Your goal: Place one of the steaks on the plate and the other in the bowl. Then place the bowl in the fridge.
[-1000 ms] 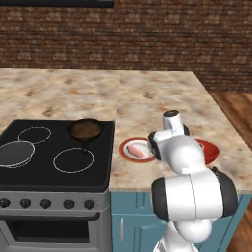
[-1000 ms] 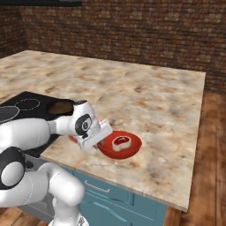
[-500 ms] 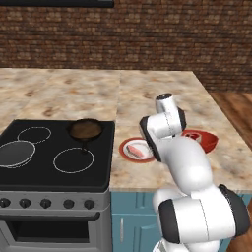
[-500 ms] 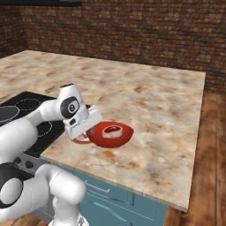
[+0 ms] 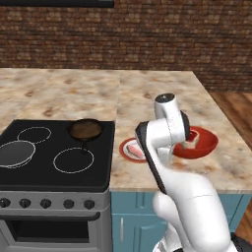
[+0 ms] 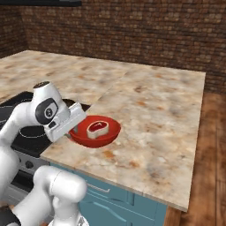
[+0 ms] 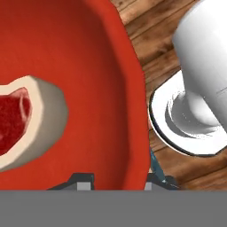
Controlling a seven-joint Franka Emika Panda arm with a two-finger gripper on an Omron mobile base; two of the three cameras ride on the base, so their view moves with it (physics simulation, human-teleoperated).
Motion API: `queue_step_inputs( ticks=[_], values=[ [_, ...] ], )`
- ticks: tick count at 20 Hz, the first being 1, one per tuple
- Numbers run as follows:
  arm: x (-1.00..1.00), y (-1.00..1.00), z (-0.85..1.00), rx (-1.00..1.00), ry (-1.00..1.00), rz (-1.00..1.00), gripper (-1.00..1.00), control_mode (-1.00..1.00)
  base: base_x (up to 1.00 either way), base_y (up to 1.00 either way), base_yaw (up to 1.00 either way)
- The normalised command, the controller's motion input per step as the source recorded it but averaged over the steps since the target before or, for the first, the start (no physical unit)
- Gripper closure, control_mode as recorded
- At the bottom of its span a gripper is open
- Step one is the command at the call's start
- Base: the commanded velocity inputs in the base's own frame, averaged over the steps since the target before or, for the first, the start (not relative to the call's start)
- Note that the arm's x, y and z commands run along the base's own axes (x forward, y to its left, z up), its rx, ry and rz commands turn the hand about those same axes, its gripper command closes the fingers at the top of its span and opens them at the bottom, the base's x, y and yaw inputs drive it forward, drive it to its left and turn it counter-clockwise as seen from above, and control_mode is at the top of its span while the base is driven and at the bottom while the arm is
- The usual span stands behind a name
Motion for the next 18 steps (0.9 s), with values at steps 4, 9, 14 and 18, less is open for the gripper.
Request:
queue_step_inputs(
  ticks=[4, 9, 14, 18],
  values=[
    [-0.74, 0.20, 0.28, 0.00, -0.34, 0.00, 1.00, -1.00, 0.00, 0.00, 0.00],
    [-0.46, 0.10, 0.52, 0.01, -0.12, 0.04, 1.00, -1.00, 0.00, 0.00, 0.00],
    [-0.11, 0.01, 0.34, 0.05, 0.04, 0.11, 1.00, -1.00, 0.00, 0.00, 0.00],
    [0.00, 0.00, 0.14, 0.02, 0.05, 0.06, 1.00, -1.00, 0.00, 0.00, 0.00]
  ],
)
